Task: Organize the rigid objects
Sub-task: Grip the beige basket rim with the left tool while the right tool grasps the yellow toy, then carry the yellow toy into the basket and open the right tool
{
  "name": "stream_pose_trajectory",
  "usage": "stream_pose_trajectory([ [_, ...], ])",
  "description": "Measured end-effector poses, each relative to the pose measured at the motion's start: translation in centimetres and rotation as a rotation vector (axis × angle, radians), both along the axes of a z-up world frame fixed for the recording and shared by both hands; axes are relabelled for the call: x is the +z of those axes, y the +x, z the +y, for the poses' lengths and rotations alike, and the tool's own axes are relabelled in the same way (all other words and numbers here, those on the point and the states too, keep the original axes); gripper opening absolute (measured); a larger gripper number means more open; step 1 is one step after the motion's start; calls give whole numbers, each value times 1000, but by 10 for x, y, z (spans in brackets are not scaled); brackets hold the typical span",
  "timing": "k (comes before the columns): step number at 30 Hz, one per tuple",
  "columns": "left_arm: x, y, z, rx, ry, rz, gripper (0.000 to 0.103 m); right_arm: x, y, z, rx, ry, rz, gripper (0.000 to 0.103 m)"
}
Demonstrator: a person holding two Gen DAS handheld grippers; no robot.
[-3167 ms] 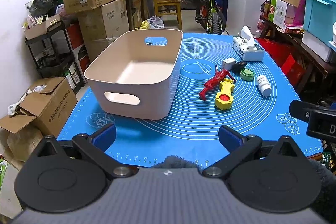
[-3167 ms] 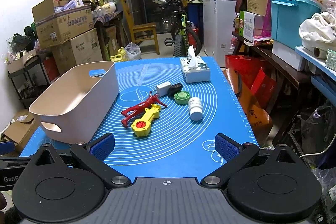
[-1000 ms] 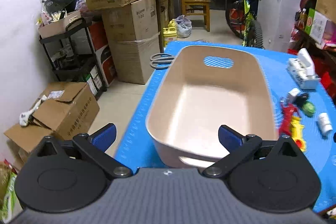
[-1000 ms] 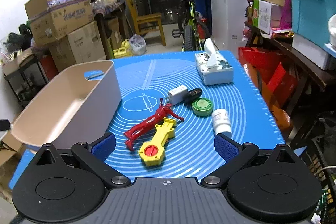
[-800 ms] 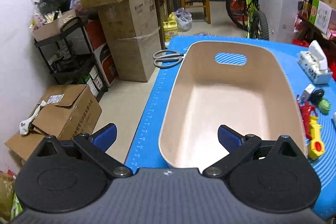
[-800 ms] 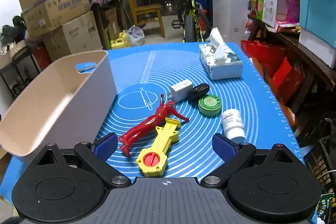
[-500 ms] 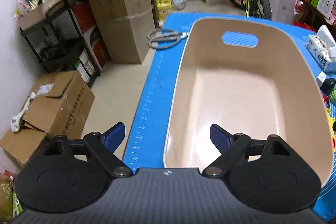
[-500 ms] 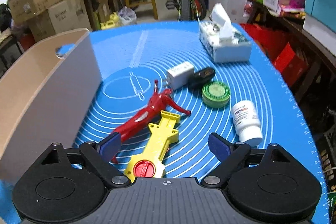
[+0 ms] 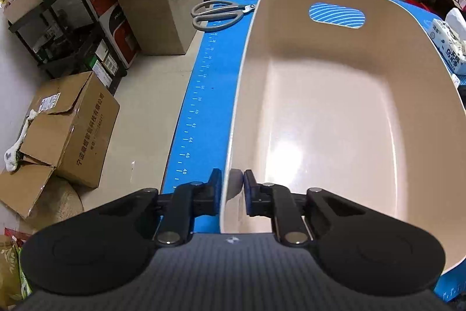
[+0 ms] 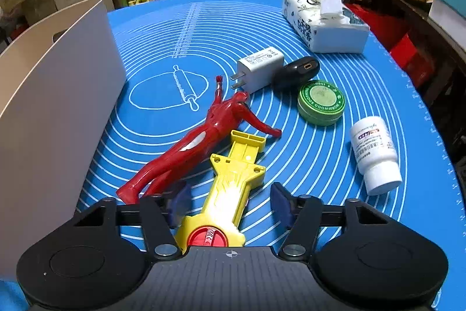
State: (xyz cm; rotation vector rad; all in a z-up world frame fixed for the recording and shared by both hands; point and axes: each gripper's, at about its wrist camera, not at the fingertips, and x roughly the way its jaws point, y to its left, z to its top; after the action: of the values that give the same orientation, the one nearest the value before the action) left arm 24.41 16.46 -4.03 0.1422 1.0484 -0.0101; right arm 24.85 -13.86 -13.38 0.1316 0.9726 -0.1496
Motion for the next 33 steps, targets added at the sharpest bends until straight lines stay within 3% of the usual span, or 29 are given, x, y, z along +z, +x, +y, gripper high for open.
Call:
stream_pose_trajectory([
  [2, 1, 2, -1, 5, 2, 6, 14, 1, -1, -1, 3, 3, -1, 41],
  [4, 2, 3, -1, 13, -1, 9, 14, 3, -3, -5, -3, 15, 4, 36],
  [11, 2, 3, 1, 10, -5, 2, 14, 16, -20, -21, -51, 131, -51, 36],
  [20, -1, 2, 0, 5, -4, -8, 13, 70, -48, -13, -22, 211, -264, 35],
  [30, -3, 1, -2, -6, -5, -17, 13, 133, -51, 43, 149, 214, -531, 34],
  [33, -4, 1, -1, -6, -6, -18, 13, 141, -43, 65, 213, 227, -556, 34],
])
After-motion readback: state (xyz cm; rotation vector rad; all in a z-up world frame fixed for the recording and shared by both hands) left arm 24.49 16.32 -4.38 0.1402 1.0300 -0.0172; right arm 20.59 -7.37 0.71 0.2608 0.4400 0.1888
